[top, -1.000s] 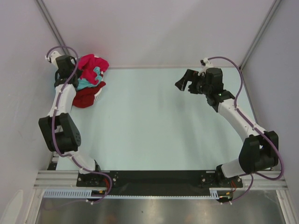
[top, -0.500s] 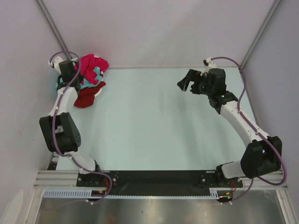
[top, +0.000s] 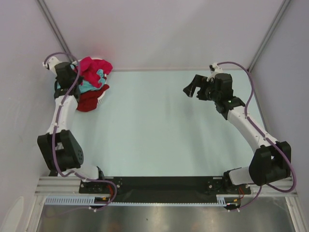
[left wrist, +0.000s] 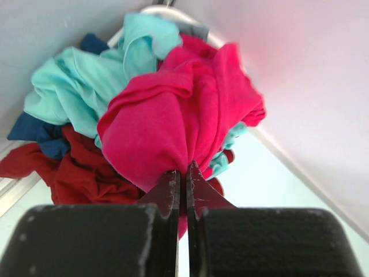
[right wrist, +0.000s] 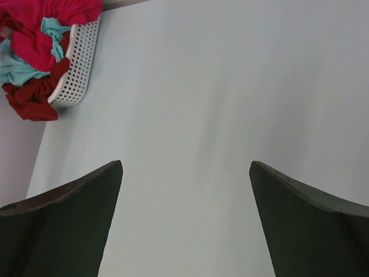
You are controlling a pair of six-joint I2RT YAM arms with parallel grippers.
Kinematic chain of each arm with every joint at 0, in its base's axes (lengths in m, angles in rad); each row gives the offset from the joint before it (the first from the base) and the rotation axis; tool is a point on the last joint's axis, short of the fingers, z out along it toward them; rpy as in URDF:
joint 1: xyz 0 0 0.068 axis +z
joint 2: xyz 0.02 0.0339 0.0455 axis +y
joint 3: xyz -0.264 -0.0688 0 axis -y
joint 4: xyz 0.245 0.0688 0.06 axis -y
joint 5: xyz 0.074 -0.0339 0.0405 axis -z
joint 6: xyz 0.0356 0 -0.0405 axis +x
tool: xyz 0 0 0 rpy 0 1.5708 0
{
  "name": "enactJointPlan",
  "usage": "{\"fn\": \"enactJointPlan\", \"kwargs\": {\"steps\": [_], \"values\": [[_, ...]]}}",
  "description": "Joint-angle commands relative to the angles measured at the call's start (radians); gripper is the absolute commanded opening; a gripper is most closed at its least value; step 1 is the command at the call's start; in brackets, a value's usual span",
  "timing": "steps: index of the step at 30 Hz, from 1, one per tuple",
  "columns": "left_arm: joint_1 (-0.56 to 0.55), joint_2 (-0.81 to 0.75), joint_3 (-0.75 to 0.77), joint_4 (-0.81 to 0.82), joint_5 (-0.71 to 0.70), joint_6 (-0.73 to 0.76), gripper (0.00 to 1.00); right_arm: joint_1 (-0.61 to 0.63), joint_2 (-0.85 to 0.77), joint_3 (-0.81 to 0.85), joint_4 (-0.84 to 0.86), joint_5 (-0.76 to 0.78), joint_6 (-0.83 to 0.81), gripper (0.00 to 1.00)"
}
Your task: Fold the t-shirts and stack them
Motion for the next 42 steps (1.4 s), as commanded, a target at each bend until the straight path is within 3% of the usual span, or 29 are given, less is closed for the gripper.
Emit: {"fn": "enactJointPlan", "kwargs": {"steps": [1,9,12,15,22,23,28,35,38,42], "values": [[0.000,-0.147,0.009,0.046,-0.021,0.005,0.00,-0.003,-0.041,-0.027,0.049,-0.018,0.004,1.00],[-0.050,-0.277,0.177,0.020,-0.064,0.036,0.00,-0.001,-0.046,-0.026,0.063,-0.042,0.006,1.00],[-0.082,-0.250,0.352,-0.012,-0.031,0.074,0.00,-0.003,-0.053,-0.024,0.055,-0.042,-0.009,1.00],[-0.125,-0.169,0.655,-0.084,-0.021,0.114,0.00,-0.003,-0.058,-0.026,0.052,-0.036,-0.013,1.00],[-0.208,-0.012,1.105,-0.164,0.052,0.134,0.00,-0.004,-0.055,-0.029,0.052,-0.028,0.007,1.00],[-0.269,-0.010,1.128,-0.161,0.057,0.148,0.00,-0.004,-0.061,-0.032,0.052,-0.013,0.012,1.00],[-0.412,-0.038,1.098,-0.132,0.140,0.189,0.00,-0.026,-0.087,-0.027,0.008,0.125,0.052,1.00],[-0.765,-0.007,1.001,-0.164,0.230,0.243,0.00,-0.067,-0.138,-0.044,-0.015,0.211,0.089,1.00],[-0.894,-0.004,0.864,-0.162,0.186,0.260,0.00,-0.073,-0.171,-0.065,-0.038,0.280,0.095,1.00],[-0.981,0.040,0.719,-0.144,0.192,0.203,0.00,-0.099,-0.195,-0.085,-0.077,0.318,0.104,1.00]]}}
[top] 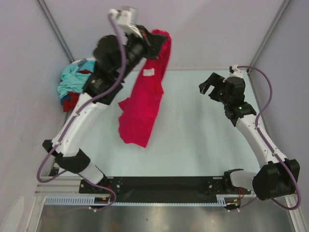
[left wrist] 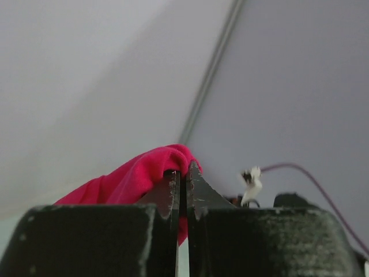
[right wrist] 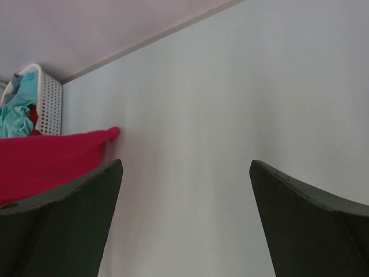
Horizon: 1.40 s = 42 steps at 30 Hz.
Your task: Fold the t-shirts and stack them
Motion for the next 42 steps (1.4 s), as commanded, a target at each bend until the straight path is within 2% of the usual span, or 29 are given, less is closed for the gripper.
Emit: {"fn": "enactJointPlan", "kwargs": {"steps": [1,4,5,8,9,14,29,30,31,32,33,34,35,37,40,41,42], "values": [[-0.086,0.045,-0.157,0.038,0.011,-0.039,0.00,-0.037,-0.043,-0.017,-0.056,0.084,0.019,1.00],[-0.139,0.048,-0.404,0.119,-0.014,-0.087,0.00,-0.042,-0.059,-0.041,-0.076,0.091,0.007,1.00],[-0.149,0.051,-0.540,0.148,-0.026,-0.096,0.00,-0.042,-0.065,-0.046,-0.084,0.099,0.007,1.00],[-0.167,0.098,-0.748,0.259,-0.072,-0.128,0.00,-0.045,-0.070,-0.063,-0.130,0.137,0.017,1.00],[-0.169,0.124,-0.768,0.274,-0.063,-0.136,0.00,-0.045,-0.077,-0.067,-0.142,0.160,0.019,1.00],[-0.179,0.279,-0.758,0.237,0.017,-0.116,0.00,-0.051,-0.099,-0.097,-0.153,0.157,0.027,1.00],[-0.187,0.306,-0.696,0.198,-0.006,-0.118,0.00,-0.053,-0.123,-0.115,-0.142,0.121,0.008,1.00],[-0.187,0.306,-0.695,0.193,-0.012,-0.118,0.04,-0.053,-0.123,-0.115,-0.141,0.118,0.008,1.00],[-0.187,0.306,-0.690,0.185,-0.017,-0.118,0.32,-0.053,-0.119,-0.113,-0.142,0.113,0.008,1.00],[-0.187,0.304,-0.673,0.150,-0.028,-0.115,0.53,-0.053,-0.114,-0.107,-0.144,0.101,0.004,1.00],[-0.187,0.300,-0.661,0.123,-0.043,-0.113,0.72,-0.053,-0.110,-0.104,-0.148,0.093,-0.001,1.00],[-0.186,0.290,-0.640,0.081,-0.089,-0.112,0.86,-0.053,-0.108,-0.098,-0.150,0.085,-0.006,1.00],[-0.184,0.260,-0.597,-0.006,-0.110,-0.105,0.90,-0.048,-0.108,-0.087,-0.154,0.061,-0.013,1.00],[-0.175,0.203,-0.589,-0.066,-0.174,-0.102,1.00,-0.031,-0.111,-0.080,-0.158,0.038,-0.058,1.00],[-0.120,0.051,-0.682,-0.114,-0.203,-0.142,1.00,0.080,-0.102,-0.066,-0.164,0.024,-0.131,1.00],[-0.092,0.021,-0.754,-0.124,-0.160,-0.194,1.00,0.117,-0.091,-0.063,-0.168,0.035,-0.144,1.00],[-0.060,-0.034,-0.796,-0.125,-0.125,-0.217,1.00,0.207,-0.080,-0.049,-0.174,0.053,-0.151,1.00]]}}
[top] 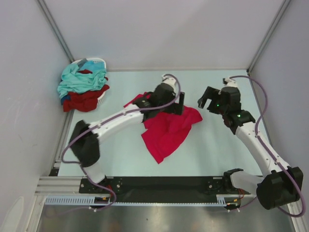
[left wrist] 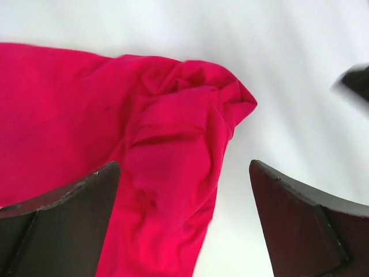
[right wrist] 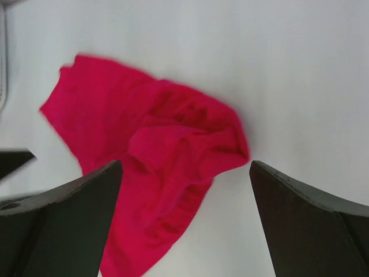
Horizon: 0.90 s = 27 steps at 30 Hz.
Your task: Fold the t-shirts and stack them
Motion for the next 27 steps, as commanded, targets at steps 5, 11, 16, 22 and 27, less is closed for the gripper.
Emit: {"fn": "enactJointPlan", "kwargs": {"steps": [5,11,16,22,27], "values": [[0.223,-0.261,-0.330,-0.004,0.092,-0.164,0.97,0.361,0.165,0.105,-0.005,0.131,-0.094,1.00],[0.226,-0.267,-0.356,-0.012,0.063,-0.159,0.95,0.372,0.203,0.176,-0.082,0.171,-0.093,1.00],[0.238,-0.278,-0.378,-0.006,0.072,-0.156,0.95,0.371,0.157,0.147,-0.083,0.193,-0.076,1.00],[0.243,-0.278,-0.387,0.019,0.095,-0.161,0.95,0.371,0.124,0.116,-0.060,0.214,-0.037,1.00],[0.253,-0.318,-0.430,0.035,0.107,-0.143,0.95,0.358,0.078,0.102,-0.114,0.297,0.105,1.00]]}}
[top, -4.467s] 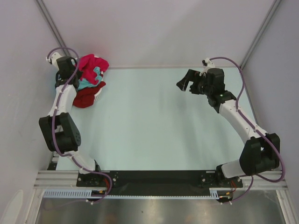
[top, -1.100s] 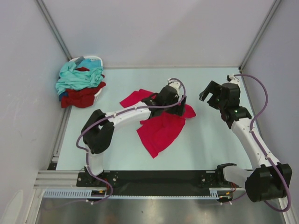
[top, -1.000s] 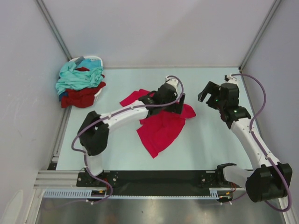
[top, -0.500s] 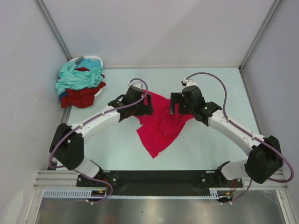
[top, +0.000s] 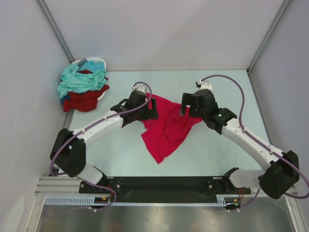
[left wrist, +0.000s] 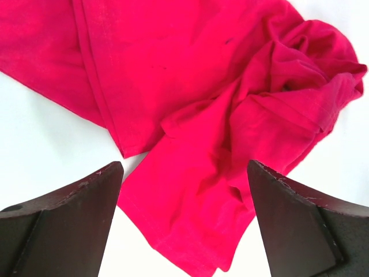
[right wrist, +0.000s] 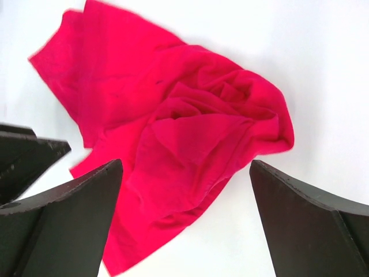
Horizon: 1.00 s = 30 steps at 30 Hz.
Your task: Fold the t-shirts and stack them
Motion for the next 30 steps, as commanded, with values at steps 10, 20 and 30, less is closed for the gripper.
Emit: {"fn": "enactJointPlan", "kwargs": {"steps": [10,20,30], "values": [[0.096,0.014,-0.139,0.184,0.083,-0.110,0.78,0.003,0.007,-0.117,0.087,-0.044,0.267,1.00],[0.099,0.149,-0.137,0.210,0.050,-0.127,0.73,0.001,0.126,-0.004,0.101,-0.008,0.221,0.97],[0.099,0.190,-0.171,0.269,0.060,-0.156,0.57,0.035,0.153,0.018,0.095,-0.049,0.181,0.99]]}}
